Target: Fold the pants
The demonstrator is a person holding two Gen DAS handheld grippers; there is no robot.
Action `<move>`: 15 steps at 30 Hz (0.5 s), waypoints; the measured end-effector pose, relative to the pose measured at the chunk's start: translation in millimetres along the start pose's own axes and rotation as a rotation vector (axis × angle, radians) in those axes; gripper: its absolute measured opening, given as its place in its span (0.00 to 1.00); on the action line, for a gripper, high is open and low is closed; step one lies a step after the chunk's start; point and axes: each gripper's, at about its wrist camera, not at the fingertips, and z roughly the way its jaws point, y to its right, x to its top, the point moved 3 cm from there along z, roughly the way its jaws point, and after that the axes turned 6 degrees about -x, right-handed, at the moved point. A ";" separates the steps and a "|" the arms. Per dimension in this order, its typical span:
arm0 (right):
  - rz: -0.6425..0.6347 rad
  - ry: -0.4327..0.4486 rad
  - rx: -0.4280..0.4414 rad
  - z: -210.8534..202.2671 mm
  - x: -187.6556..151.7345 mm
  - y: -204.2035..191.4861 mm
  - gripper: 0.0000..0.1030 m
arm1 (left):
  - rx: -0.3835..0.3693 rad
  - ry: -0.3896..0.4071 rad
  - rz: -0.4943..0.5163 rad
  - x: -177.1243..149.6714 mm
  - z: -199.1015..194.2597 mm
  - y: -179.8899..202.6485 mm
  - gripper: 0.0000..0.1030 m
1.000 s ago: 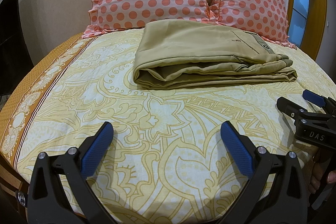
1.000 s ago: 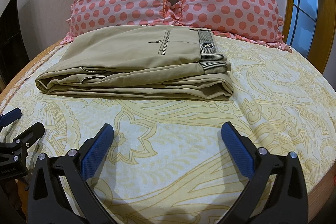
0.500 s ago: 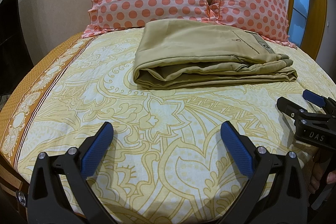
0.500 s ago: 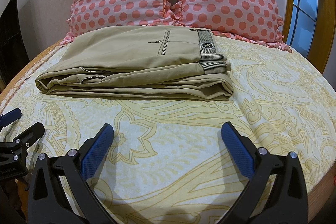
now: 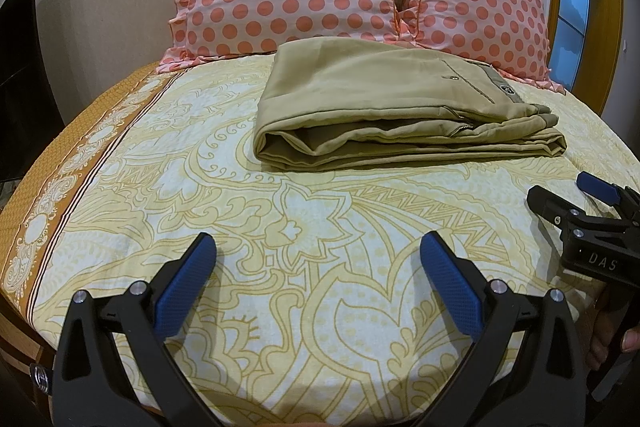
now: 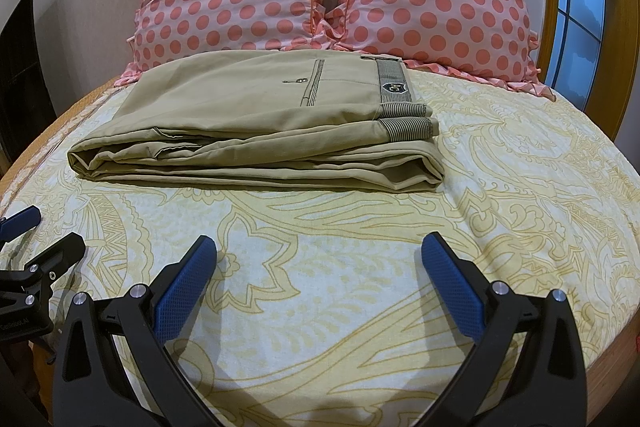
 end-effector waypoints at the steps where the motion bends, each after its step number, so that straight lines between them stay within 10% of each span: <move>1: 0.000 0.000 0.000 -0.1 -0.1 -0.1 0.99 | 0.000 0.000 0.000 -0.5 0.0 0.2 0.98; 15: 0.000 0.001 0.000 0.0 0.0 0.0 0.99 | 0.001 0.000 0.000 0.7 1.1 -0.2 0.98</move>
